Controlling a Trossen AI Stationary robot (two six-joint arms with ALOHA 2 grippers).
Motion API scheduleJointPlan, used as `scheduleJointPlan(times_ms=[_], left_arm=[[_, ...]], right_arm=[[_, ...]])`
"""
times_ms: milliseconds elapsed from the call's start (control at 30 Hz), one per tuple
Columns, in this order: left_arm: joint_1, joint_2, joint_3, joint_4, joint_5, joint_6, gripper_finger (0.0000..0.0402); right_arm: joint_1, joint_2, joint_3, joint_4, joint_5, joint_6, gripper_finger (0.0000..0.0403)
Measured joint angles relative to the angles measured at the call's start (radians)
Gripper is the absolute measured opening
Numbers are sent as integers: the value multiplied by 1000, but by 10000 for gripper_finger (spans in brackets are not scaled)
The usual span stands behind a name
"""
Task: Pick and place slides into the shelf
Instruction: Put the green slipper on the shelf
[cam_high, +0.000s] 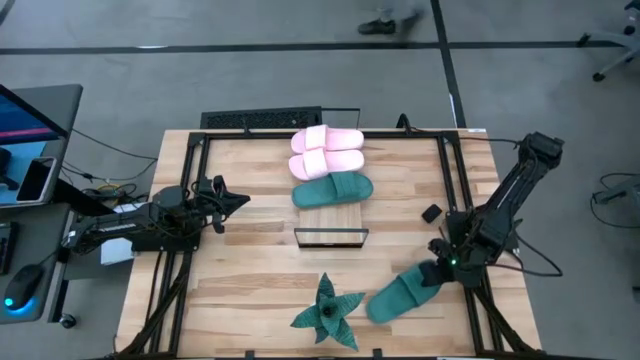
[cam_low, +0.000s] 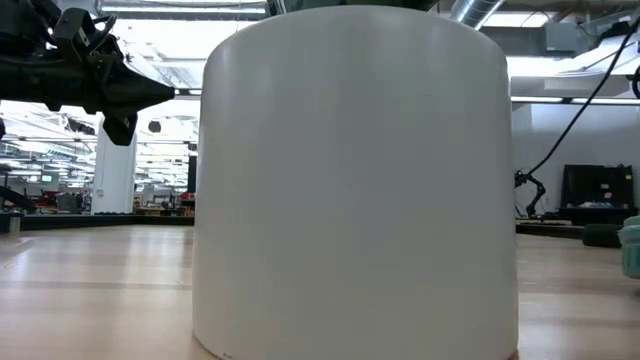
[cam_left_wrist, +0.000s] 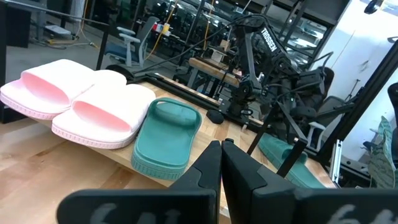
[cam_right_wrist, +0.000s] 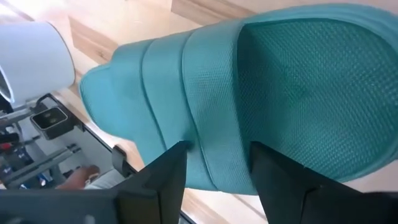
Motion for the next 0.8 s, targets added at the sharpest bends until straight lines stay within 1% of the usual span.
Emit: scheduleJointPlan(times_ms=[133, 267, 467, 633, 800], left_arm=[[0, 0, 0, 0, 0, 0, 0], [0, 0, 0, 0, 0, 0, 0], [0, 0, 0, 0, 0, 0, 0], [0, 0, 0, 0, 0, 0, 0], [0, 0, 0, 0, 0, 0, 0]], right_arm=[[0, 23, 0, 29, -3, 1, 138], [0, 51, 0, 56, -4, 1, 101], [0, 100, 1, 68, -40, 2, 15], [0, 128, 2, 92, -41, -5, 5], [0, 127, 7, 114, 2, -8, 2]])
